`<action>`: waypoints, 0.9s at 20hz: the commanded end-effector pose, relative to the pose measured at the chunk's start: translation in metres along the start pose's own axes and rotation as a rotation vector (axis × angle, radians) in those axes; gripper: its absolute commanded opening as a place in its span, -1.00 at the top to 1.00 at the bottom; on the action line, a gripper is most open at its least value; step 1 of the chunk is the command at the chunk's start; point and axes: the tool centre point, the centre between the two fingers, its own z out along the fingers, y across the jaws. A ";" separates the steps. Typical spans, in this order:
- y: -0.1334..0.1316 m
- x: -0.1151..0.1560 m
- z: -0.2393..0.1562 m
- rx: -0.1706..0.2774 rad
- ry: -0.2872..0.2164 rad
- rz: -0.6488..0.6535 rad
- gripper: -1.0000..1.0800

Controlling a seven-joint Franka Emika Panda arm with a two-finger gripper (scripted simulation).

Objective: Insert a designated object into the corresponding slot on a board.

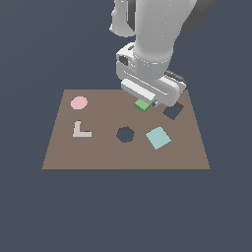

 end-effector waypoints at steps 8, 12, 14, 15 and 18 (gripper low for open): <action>-0.005 -0.011 0.014 0.000 -0.001 0.078 -0.92; -0.005 -0.011 0.015 -0.001 -0.002 0.076 -0.92; -0.005 -0.011 0.017 0.000 -0.002 0.077 -0.92; -0.006 -0.011 0.020 0.000 -0.002 0.077 -0.92; -0.006 -0.012 0.029 0.000 -0.002 0.079 -0.92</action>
